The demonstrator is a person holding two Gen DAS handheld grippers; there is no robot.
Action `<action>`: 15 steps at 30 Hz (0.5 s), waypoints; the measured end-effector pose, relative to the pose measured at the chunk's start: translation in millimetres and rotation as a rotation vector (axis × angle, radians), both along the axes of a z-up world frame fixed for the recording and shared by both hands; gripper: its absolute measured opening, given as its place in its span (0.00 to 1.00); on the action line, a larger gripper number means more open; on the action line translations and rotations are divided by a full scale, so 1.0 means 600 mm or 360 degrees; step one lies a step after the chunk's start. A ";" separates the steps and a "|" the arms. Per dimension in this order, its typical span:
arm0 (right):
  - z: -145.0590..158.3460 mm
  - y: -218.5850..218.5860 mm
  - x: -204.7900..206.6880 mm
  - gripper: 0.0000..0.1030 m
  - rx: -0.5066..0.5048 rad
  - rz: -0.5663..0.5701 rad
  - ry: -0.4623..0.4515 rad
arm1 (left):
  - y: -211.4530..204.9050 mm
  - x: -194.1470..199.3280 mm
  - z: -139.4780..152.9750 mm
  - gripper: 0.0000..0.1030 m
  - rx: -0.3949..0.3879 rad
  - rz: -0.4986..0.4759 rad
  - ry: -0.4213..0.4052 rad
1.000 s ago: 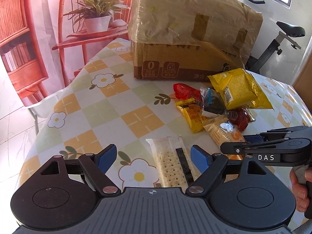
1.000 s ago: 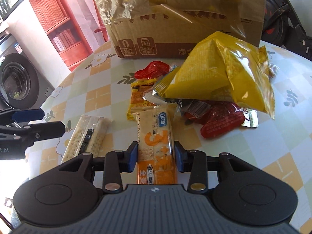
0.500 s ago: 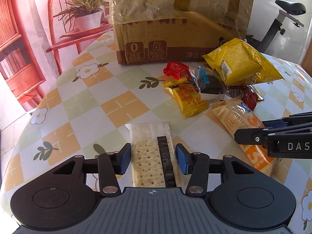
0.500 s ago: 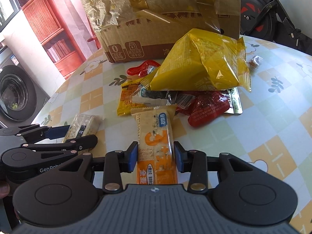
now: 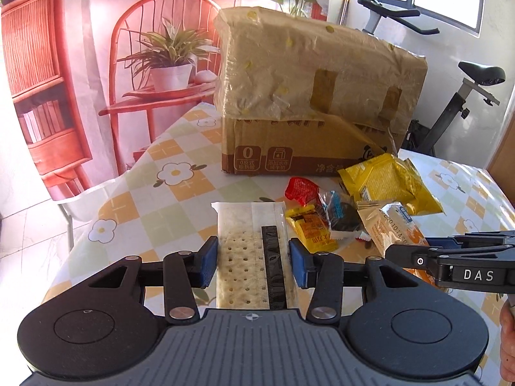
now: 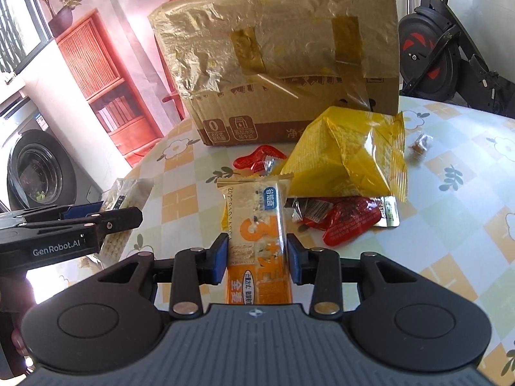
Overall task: Organize snacks
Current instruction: 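Lift both held snacks over the box and release them inside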
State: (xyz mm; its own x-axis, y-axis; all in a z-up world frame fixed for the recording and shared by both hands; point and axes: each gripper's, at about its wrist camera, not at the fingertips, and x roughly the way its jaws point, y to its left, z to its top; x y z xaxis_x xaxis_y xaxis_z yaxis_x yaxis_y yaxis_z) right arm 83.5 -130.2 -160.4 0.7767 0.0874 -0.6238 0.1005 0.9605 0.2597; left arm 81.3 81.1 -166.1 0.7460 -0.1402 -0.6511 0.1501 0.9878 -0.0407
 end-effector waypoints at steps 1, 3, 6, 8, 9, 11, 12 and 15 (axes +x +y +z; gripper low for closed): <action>0.013 0.001 0.000 0.38 -0.0017 0.0000 -0.0033 | 0.002 0.003 0.015 0.47 -0.0010 0.0005 -0.0024; 0.041 -0.001 0.002 0.38 -0.0049 -0.0001 -0.0098 | 0.005 0.010 0.042 0.48 -0.0024 0.0015 -0.0069; 0.087 -0.016 0.009 0.38 -0.0085 -0.0029 -0.0192 | 0.004 0.029 0.082 0.48 -0.0043 0.0017 -0.0131; 0.121 -0.032 0.020 0.38 -0.0105 -0.0054 -0.0242 | 0.000 0.046 0.112 0.48 -0.0058 0.0015 -0.0181; 0.137 -0.041 0.026 0.38 -0.0117 -0.0067 -0.0263 | -0.002 0.055 0.126 0.48 -0.0067 0.0013 -0.0201; 0.171 -0.060 0.042 0.38 -0.0141 -0.0090 -0.0302 | -0.010 0.077 0.156 0.48 -0.0083 0.0004 -0.0248; 0.187 -0.071 0.050 0.38 -0.0154 -0.0102 -0.0318 | -0.015 0.088 0.171 0.48 -0.0086 -0.0006 -0.0273; 0.235 -0.098 0.084 0.38 -0.0193 -0.0131 -0.0362 | -0.033 0.127 0.216 0.48 -0.0092 -0.0043 -0.0345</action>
